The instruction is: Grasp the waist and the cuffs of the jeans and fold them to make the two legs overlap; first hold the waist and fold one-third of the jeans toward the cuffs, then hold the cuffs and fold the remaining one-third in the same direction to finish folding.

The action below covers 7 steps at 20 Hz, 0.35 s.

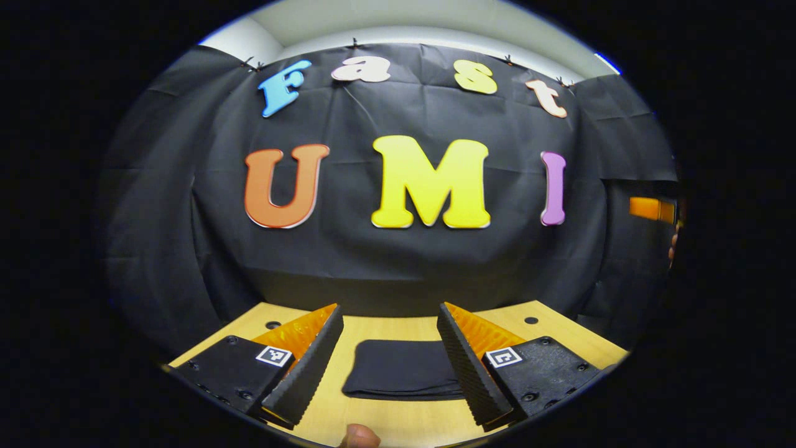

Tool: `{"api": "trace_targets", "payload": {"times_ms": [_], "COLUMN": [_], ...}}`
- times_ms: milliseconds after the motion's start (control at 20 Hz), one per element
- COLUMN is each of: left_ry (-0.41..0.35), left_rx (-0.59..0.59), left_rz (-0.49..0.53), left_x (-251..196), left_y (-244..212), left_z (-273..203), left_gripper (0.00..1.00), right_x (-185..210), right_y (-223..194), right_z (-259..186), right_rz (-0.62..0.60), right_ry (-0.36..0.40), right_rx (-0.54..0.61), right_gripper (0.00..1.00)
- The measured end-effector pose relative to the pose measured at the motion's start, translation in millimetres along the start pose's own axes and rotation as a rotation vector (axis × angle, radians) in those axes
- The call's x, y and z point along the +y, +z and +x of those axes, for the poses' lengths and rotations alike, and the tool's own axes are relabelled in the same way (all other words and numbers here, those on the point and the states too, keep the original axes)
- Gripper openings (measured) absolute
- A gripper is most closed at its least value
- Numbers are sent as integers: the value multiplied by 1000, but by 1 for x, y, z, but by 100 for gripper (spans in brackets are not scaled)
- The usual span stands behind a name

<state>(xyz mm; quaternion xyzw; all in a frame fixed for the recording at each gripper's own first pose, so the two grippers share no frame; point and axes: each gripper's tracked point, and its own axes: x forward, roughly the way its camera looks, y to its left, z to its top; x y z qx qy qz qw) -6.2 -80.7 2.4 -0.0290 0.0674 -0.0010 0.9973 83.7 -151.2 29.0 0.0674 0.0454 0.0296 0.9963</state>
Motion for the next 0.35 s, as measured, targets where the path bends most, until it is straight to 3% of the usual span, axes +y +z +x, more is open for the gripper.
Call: {"api": "trace_targets", "payload": {"times_ms": [200, 350], "left_ry": [56, 50], "left_rx": [-39, -28], "left_rz": [-12, -68], "left_x": [46, 59], "left_y": [25, 30], "left_z": [-13, -21], "left_gripper": [97, 97], "right_x": [84, 133], "right_y": [-16, -30], "right_z": [3, 7], "right_rz": [-32, -39], "right_ry": [101, 185], "right_rx": [-26, -2], "right_gripper": [99, 100]}}
